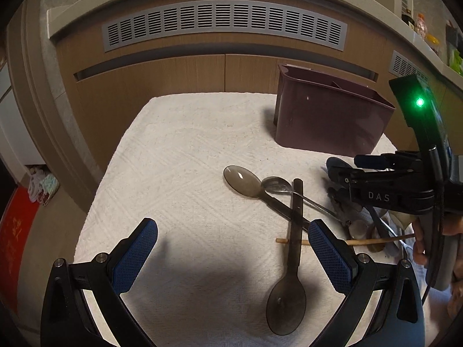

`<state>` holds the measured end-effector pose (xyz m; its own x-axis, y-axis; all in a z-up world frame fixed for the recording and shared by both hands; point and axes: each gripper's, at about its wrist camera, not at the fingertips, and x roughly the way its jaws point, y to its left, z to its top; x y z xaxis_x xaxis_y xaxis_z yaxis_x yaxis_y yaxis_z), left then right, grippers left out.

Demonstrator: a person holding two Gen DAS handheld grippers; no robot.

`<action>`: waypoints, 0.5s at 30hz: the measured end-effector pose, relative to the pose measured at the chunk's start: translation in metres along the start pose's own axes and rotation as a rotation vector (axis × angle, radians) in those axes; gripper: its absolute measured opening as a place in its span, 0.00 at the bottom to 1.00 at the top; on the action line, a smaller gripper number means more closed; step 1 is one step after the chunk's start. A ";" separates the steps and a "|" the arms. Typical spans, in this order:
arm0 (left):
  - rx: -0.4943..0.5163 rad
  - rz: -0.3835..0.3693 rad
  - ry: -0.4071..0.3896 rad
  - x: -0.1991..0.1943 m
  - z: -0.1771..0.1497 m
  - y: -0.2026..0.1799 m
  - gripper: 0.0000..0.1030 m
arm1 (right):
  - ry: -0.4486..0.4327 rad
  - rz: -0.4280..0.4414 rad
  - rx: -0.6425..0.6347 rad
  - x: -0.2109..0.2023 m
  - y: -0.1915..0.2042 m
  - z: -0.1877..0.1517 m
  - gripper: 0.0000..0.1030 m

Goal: Organize utensils
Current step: 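Move the right tool to the blue plastic spoon and close on it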

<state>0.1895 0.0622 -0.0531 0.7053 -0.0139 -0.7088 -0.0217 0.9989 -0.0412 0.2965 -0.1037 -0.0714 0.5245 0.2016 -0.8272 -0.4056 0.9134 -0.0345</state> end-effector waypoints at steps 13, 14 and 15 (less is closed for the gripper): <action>0.027 -0.091 0.037 0.004 -0.010 -0.013 0.87 | -0.025 0.060 0.055 -0.044 -0.032 -0.029 0.08; 0.032 -0.117 0.050 0.006 -0.009 -0.016 0.81 | -0.026 0.071 0.068 -0.048 -0.037 -0.032 0.08; 0.031 -0.151 0.068 0.008 -0.008 -0.019 0.70 | -0.027 0.084 0.080 -0.050 -0.040 -0.035 0.08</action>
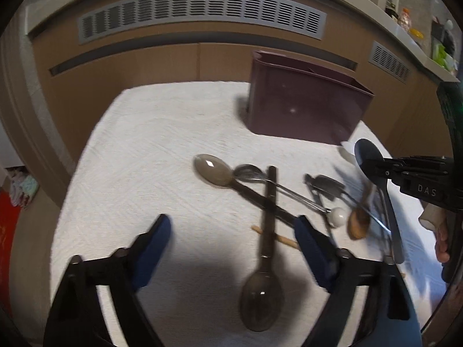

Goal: Organize utensils
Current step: 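Move the right tool to the blue plastic spoon and close on it, then grasp the white-ball-handled spoon with the left tool while the right tool lifts the blue spoon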

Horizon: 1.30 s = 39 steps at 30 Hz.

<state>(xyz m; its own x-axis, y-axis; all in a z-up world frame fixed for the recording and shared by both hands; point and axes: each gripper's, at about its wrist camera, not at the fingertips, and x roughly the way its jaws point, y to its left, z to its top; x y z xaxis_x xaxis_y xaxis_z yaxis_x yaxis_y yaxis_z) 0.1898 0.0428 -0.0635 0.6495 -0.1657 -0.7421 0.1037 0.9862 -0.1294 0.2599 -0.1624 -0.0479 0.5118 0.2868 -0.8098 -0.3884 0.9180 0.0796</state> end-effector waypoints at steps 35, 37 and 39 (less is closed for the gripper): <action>0.428 -0.119 0.104 0.062 0.039 -0.068 0.39 | -0.015 0.037 0.169 -0.039 -0.038 -0.061 0.09; 0.303 -0.145 0.117 0.067 0.052 -0.046 0.39 | -0.008 0.037 0.172 -0.037 -0.037 -0.062 0.09; 0.199 -0.199 0.129 0.071 0.063 -0.025 0.39 | 0.002 0.042 0.179 -0.035 -0.038 -0.063 0.09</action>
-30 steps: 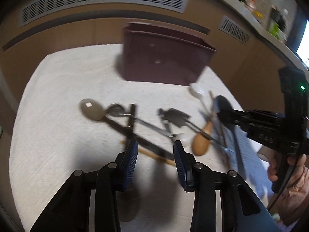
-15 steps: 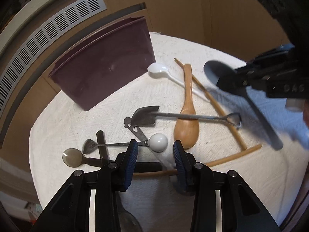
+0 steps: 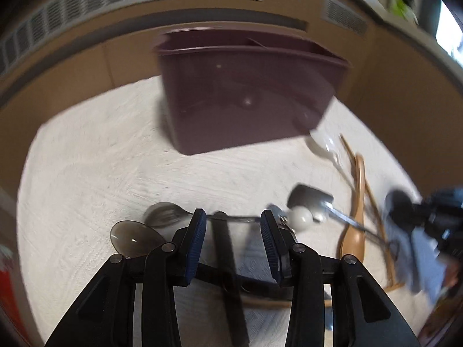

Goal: Organize utensils
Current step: 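Grasp the white-ball-handled spoon with the left tool while the right tool lifts the blue spoon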

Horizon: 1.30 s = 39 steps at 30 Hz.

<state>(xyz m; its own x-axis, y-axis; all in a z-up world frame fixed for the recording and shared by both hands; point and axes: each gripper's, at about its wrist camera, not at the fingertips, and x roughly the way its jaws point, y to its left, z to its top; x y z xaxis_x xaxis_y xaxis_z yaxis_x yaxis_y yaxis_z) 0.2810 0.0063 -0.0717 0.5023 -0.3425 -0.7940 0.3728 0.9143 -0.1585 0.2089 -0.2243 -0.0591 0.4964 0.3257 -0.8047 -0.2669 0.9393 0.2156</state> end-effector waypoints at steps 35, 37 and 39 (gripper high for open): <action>0.379 -0.014 0.119 -0.015 -0.020 -0.095 0.42 | -0.021 -0.065 -0.064 0.002 0.012 -0.008 0.13; 0.372 0.018 0.150 0.002 -0.016 -0.097 0.38 | -0.024 -0.040 -0.051 0.000 0.007 -0.010 0.13; 0.321 0.021 0.181 0.014 -0.011 -0.092 0.31 | -0.027 -0.016 -0.039 -0.002 0.002 -0.013 0.13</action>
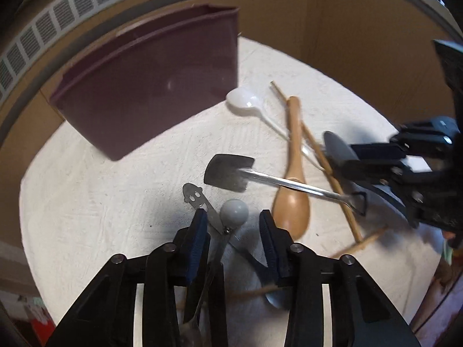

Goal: Organize utensils
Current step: 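Grasp the white-ball-handled spoon with the left tool while the right tool lifts the blue spoon, then carry both spoons over the maroon caddy and open both tools to drop them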

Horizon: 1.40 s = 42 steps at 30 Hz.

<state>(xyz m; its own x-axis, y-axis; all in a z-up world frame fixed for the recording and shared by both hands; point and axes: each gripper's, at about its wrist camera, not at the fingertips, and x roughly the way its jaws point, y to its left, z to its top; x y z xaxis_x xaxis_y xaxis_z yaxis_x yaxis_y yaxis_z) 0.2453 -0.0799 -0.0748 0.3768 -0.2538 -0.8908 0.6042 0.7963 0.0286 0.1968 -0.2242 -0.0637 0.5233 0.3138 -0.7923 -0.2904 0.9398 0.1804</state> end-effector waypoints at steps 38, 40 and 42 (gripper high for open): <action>-0.449 0.008 -0.605 -0.164 -0.056 0.029 0.22 | -0.242 0.033 -0.061 -0.063 0.038 0.043 0.09; -0.454 -0.010 -0.614 -0.168 -0.051 0.032 0.22 | -0.236 0.056 -0.051 -0.063 0.036 0.050 0.09; -0.457 -0.032 -0.613 -0.172 -0.045 0.037 0.22 | -0.231 0.069 -0.052 -0.064 0.033 0.058 0.09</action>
<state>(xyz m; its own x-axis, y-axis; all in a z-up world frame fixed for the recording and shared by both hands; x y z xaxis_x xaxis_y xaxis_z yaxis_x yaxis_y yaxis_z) 0.1714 0.0178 0.0589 0.7671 -0.4335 -0.4729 0.3209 0.8976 -0.3023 0.2000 -0.2053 0.0263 0.6681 0.4052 -0.6241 -0.3692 0.9087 0.1948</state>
